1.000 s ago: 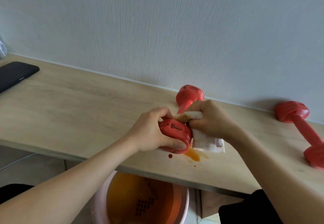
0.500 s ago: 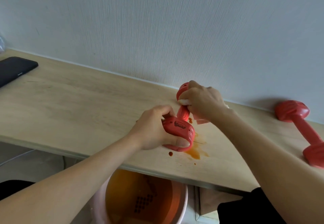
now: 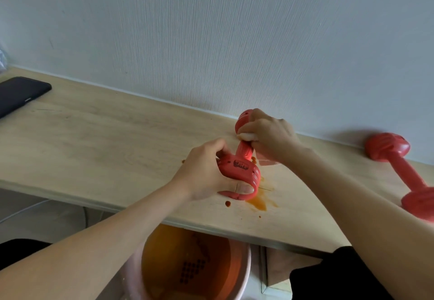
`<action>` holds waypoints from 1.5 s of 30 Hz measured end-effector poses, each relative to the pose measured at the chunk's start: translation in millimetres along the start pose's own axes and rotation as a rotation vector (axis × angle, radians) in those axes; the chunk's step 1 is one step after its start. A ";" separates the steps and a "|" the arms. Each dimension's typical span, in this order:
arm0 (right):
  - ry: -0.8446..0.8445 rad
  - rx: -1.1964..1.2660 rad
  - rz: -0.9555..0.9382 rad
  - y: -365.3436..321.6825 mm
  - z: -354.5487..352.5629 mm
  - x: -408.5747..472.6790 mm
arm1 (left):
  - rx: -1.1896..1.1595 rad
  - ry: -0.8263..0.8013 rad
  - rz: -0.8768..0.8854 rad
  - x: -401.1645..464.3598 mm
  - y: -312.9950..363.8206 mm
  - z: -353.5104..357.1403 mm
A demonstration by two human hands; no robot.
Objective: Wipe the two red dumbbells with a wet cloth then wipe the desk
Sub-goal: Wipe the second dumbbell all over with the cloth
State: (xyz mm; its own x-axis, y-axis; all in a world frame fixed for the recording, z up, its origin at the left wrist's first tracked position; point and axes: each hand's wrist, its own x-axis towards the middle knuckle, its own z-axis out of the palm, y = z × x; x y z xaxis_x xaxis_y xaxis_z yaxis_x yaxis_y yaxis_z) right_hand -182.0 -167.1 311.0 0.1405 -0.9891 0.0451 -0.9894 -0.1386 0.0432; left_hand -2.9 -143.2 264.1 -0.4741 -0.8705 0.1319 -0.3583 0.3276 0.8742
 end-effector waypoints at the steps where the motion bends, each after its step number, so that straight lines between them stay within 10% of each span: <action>1: 0.000 0.020 -0.035 -0.8 -1.3 -5.9 | 0.000 -0.002 -0.002 0.2 -0.5 0.0; 8: -0.159 0.520 -0.141 6.6 -12.9 -32.9 | -0.070 -0.023 -0.052 -1.6 -5.9 -0.9; 15: 0.067 0.207 -0.002 1.4 0.8 -0.4 | -0.347 -0.029 -0.152 0.1 -26.2 -5.2; 23: 0.083 0.193 -0.025 0.6 2.4 -1.9 | 0.039 -0.021 0.129 -9.0 -2.6 -4.6; 30: -0.038 0.426 -0.294 14.1 -1.5 -27.6 | -0.039 0.076 0.111 -6.9 -5.9 -6.1; 45: 0.298 0.178 -0.462 17.5 18.7 -24.8 | -0.074 0.090 0.093 -6.1 -6.2 -6.3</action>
State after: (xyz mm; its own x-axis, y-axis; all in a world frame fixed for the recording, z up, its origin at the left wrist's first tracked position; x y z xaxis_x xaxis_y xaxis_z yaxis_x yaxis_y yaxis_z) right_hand -203.5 -145.9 291.9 0.5385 -0.7702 0.3417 -0.8099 -0.5851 -0.0426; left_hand 7.2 -142.3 260.8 -0.4272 -0.8680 0.2529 -0.2542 0.3838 0.8877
